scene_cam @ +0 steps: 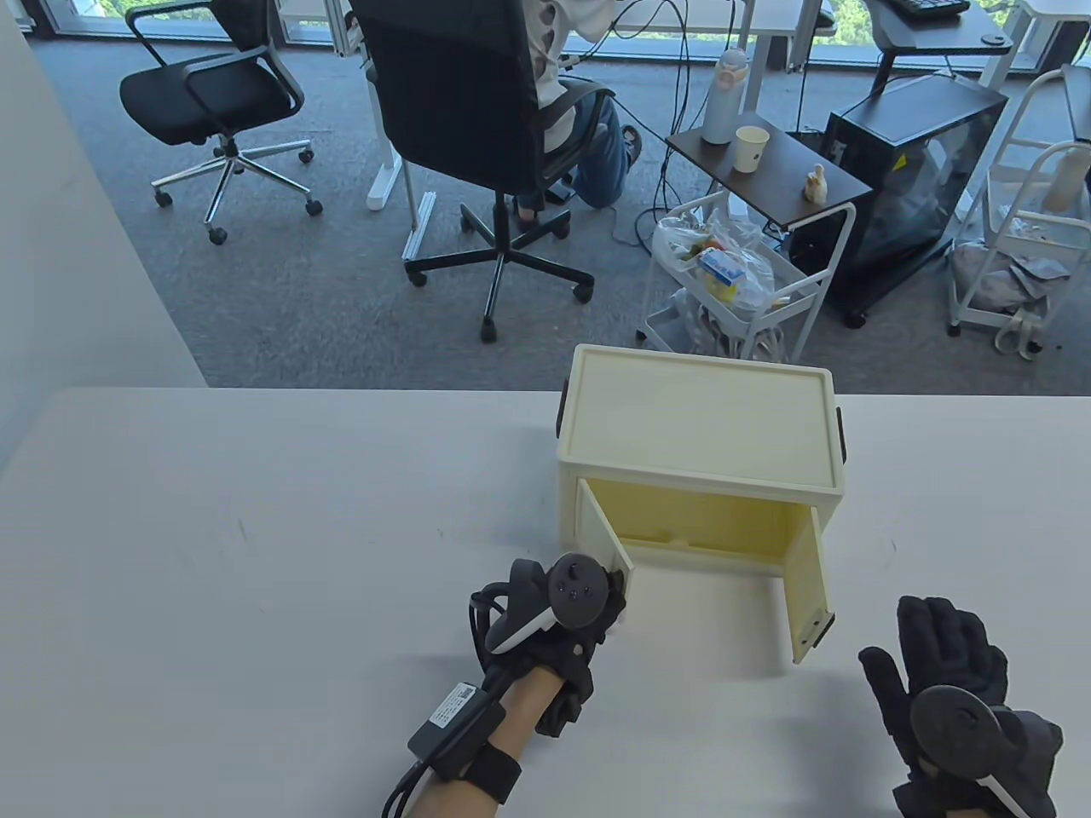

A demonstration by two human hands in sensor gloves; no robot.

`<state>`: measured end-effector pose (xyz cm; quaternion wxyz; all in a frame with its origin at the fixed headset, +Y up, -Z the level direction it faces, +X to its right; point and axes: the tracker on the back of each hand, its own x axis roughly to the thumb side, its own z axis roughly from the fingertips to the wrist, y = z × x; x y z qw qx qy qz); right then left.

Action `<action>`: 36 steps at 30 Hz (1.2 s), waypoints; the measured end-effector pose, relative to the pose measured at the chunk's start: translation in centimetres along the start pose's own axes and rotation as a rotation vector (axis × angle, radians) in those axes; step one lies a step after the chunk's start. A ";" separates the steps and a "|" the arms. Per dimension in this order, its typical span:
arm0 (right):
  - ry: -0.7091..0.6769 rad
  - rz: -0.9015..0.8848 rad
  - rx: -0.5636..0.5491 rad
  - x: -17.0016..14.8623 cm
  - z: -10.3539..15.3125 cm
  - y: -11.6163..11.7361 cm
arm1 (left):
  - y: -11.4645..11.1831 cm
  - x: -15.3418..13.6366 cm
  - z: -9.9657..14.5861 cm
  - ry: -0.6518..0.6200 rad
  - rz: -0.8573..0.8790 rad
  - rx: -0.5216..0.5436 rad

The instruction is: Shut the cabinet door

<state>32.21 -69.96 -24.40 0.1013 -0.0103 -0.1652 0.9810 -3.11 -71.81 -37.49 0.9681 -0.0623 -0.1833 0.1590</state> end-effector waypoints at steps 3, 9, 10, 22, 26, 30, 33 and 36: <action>0.004 -0.011 0.001 -0.1 0.0 0.0 | -0.1 0.7 -0.7 -0.003 0.002 -0.001; 0.006 -0.018 0.007 -0.2 -0.1 -0.1 | -0.6 2.0 -2.2 0.015 0.022 0.000; 0.006 -0.019 0.009 -0.2 -0.1 -0.1 | -0.6 2.2 -2.4 0.018 0.024 -0.002; 0.021 -0.028 0.036 -0.5 -0.4 0.2 | -1.5 2.9 -5.9 0.058 0.084 -0.023; 0.021 -0.025 0.040 -0.4 -0.5 0.3 | -1.6 3.1 -6.4 0.057 0.084 -0.019; 0.025 -0.027 0.044 -0.4 -0.5 0.3 | -1.5 3.1 -6.3 0.052 0.090 -0.026; 0.023 -0.023 0.045 -0.3 -0.6 0.3 | -1.5 2.8 -5.8 0.050 0.082 -0.042; 0.015 -0.015 0.045 -0.1 -0.6 0.3 | -1.0 2.3 -4.4 0.049 0.066 -0.035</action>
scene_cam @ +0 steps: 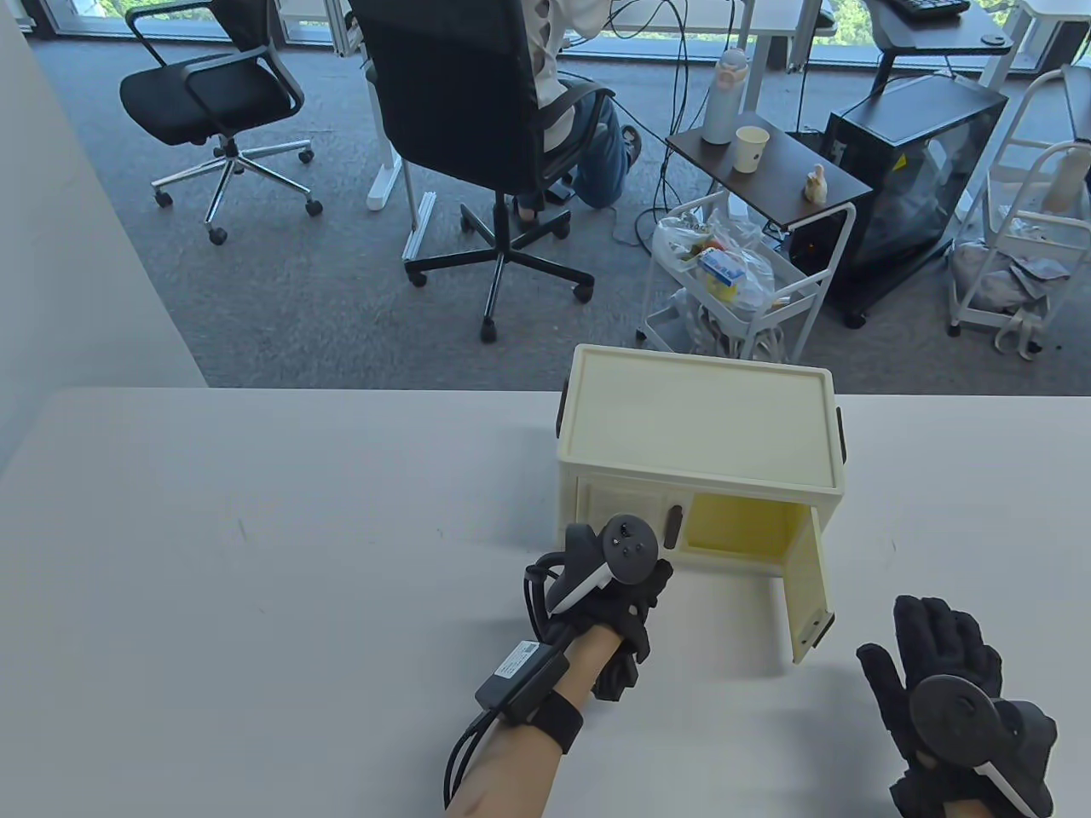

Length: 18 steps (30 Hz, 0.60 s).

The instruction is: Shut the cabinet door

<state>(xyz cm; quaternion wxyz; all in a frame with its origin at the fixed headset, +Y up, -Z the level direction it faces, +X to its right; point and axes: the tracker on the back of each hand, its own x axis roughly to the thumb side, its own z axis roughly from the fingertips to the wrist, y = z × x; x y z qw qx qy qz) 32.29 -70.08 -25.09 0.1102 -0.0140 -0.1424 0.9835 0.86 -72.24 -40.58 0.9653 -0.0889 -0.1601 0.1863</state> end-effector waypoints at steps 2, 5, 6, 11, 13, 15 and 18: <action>-0.005 -0.001 -0.001 0.2 0.0 0.0 | 0.5 -0.3 1.3 -0.007 -0.008 0.004; -0.021 0.010 -0.005 0.5 0.0 -0.1 | 1.4 -1.1 3.9 -0.024 -0.006 0.031; -0.025 0.009 -0.006 0.6 0.0 -0.1 | 1.7 -1.5 4.9 -0.027 0.001 0.038; -0.042 0.022 -0.010 1.1 0.2 -0.1 | 3.1 -4.0 10.1 -0.030 0.006 0.097; -0.045 0.023 -0.010 1.3 0.3 -0.1 | 3.5 -5.2 11.8 -0.026 0.009 0.109; -0.049 0.031 -0.008 1.5 0.4 -0.1 | 3.6 -6.8 13.5 -0.004 0.014 0.125; -0.049 0.041 -0.006 1.6 0.4 0.0 | 3.7 -8.8 15.1 0.020 0.011 0.154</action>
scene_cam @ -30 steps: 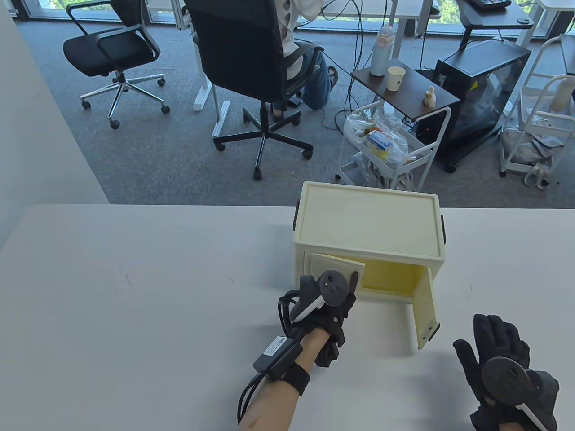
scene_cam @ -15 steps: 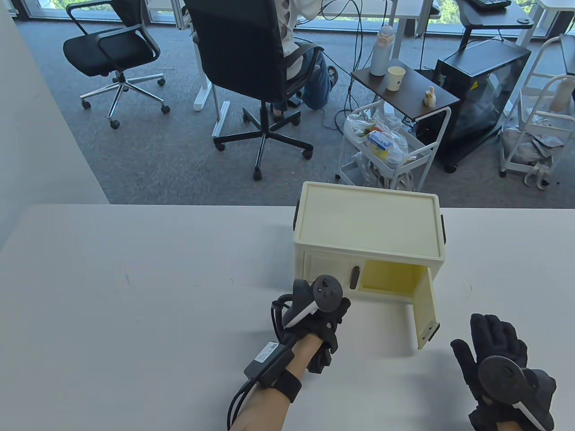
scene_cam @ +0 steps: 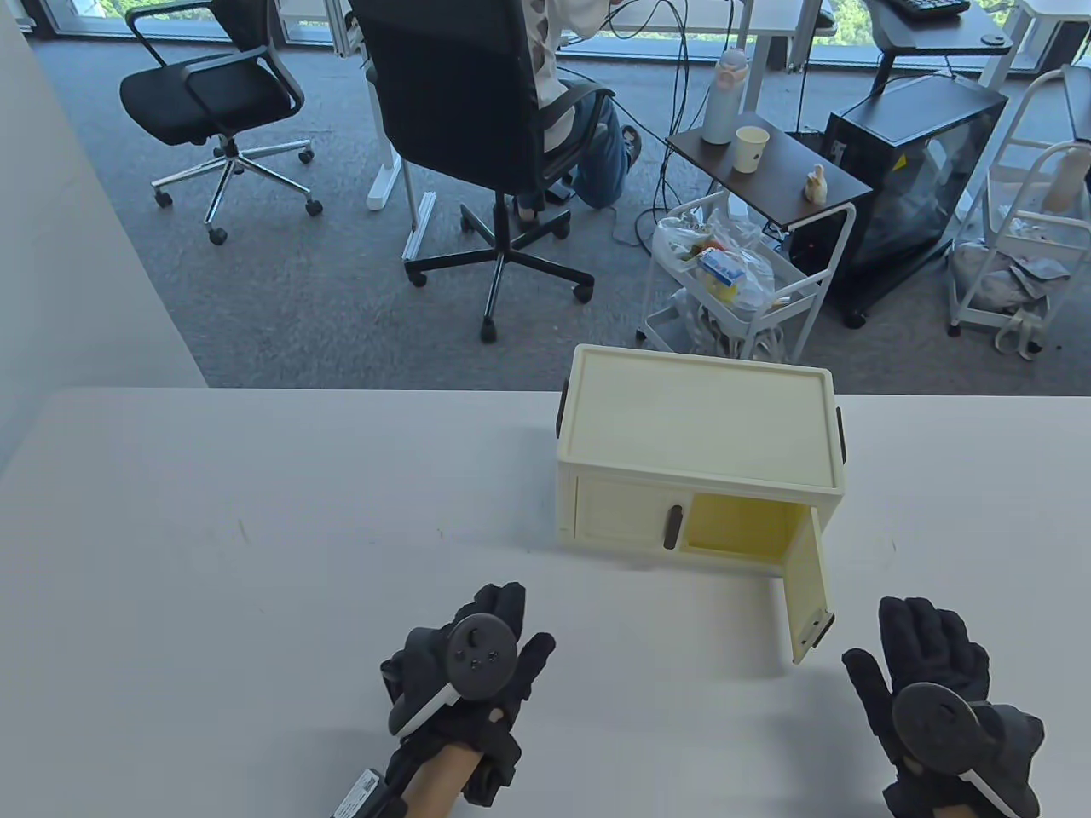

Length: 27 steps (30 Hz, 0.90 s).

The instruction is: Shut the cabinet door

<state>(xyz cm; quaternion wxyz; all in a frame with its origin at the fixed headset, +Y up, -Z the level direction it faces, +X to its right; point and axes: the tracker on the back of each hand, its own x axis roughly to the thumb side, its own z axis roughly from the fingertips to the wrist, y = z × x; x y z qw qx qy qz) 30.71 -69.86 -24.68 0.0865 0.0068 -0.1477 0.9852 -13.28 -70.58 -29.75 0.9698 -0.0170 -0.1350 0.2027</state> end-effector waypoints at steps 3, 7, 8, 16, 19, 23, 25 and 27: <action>0.003 0.016 0.001 0.1 0.1 0.2 | -0.4 -2.0 1.3 0.017 0.008 0.041; 0.019 0.037 0.019 0.0 0.1 0.6 | -1.3 -4.0 2.0 0.052 -0.010 -0.013; 0.022 0.040 0.020 0.0 0.1 0.6 | -1.2 -4.2 2.1 0.054 -0.006 0.000; 0.048 0.048 0.052 -0.4 0.1 1.3 | -0.1 -4.0 2.5 0.029 -0.007 0.048; 0.045 0.060 0.070 -0.3 0.0 1.8 | 0.3 -3.6 2.7 0.015 -0.039 0.062; 0.049 0.078 0.099 -0.1 -0.3 2.6 | 0.9 -3.4 3.0 -0.002 -0.075 0.078; 0.052 0.079 0.105 0.0 -0.5 3.0 | 1.1 -3.4 3.1 -0.007 -0.084 0.090; 0.057 0.074 0.113 0.1 -0.7 3.4 | 1.1 -3.4 3.1 -0.009 -0.083 0.089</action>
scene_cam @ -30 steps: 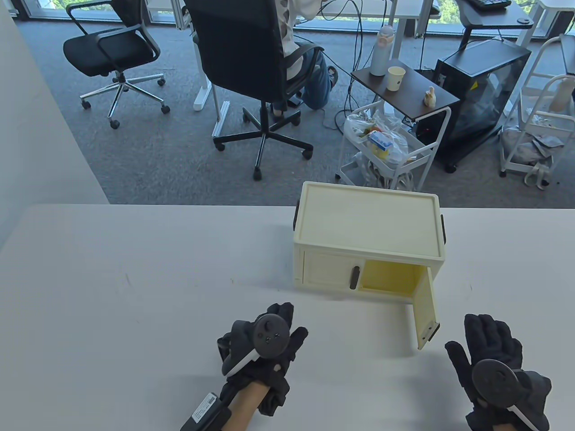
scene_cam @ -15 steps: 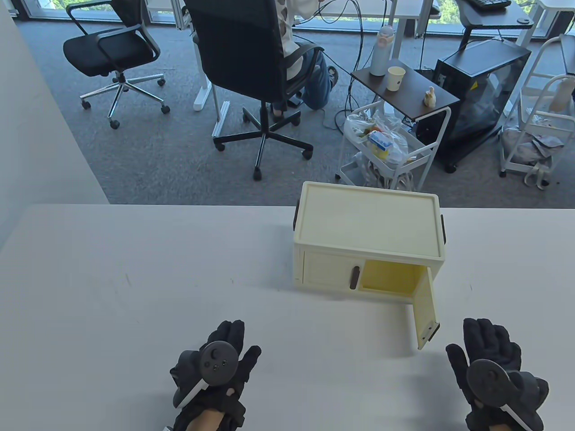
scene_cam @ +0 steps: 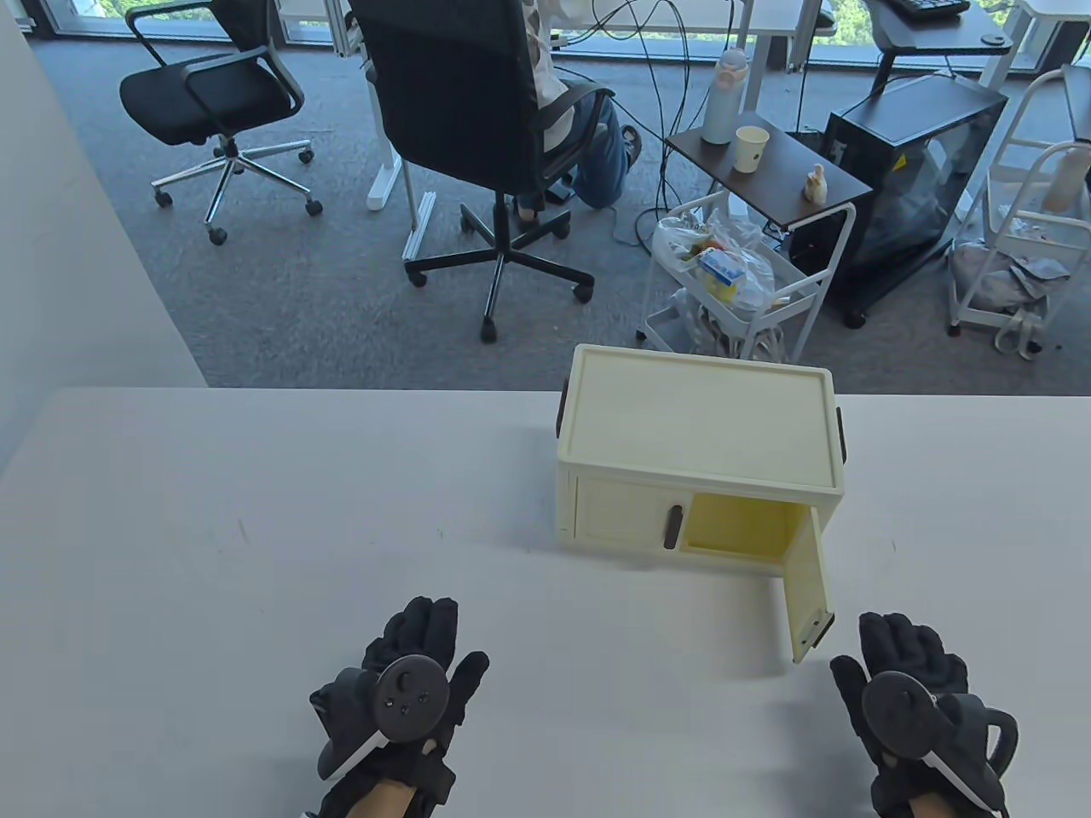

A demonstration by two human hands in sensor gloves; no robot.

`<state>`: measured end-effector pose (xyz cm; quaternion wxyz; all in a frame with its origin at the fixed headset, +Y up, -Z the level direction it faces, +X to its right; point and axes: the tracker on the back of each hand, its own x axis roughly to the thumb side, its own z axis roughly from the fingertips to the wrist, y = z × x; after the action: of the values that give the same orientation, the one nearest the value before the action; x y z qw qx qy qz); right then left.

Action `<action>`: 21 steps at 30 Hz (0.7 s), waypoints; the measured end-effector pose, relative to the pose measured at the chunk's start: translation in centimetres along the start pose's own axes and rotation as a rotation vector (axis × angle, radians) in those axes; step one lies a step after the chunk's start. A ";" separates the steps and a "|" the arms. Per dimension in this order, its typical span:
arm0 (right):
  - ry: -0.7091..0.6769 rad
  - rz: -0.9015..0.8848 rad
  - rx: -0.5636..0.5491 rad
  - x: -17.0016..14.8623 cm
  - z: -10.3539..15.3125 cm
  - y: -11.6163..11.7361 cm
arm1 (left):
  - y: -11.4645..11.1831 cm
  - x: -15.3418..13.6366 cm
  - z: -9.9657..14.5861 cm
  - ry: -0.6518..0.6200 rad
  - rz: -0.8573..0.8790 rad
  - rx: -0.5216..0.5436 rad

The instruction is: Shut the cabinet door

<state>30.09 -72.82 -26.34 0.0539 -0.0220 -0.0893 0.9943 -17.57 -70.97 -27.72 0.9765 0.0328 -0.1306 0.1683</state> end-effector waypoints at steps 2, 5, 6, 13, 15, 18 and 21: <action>0.003 0.000 -0.004 0.1 -0.2 0.1 | -0.1 0.0 0.0 -0.003 0.008 -0.002; 0.010 0.001 -0.001 0.2 -0.6 0.3 | -0.2 0.3 0.0 -0.011 0.008 -0.006; 0.016 0.001 -0.005 0.2 -0.8 0.2 | -0.2 0.3 0.0 -0.013 0.009 -0.007; 0.071 -0.113 0.013 0.0 -2.0 0.5 | -0.2 0.4 0.0 -0.013 0.018 -0.009; 0.065 -0.112 0.013 0.4 -2.3 0.7 | -0.1 0.3 0.0 -0.011 0.030 -0.008; 0.038 -0.096 0.020 1.2 -2.7 0.8 | -0.1 0.3 0.0 -0.012 0.036 -0.007; 0.019 -0.094 0.024 2.2 -2.9 0.8 | -0.1 0.2 0.0 -0.011 0.047 -0.010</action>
<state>28.01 -72.88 -29.42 0.1015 -0.0267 -0.0776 0.9914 -17.33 -71.02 -27.68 0.9717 0.0260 -0.1377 0.1903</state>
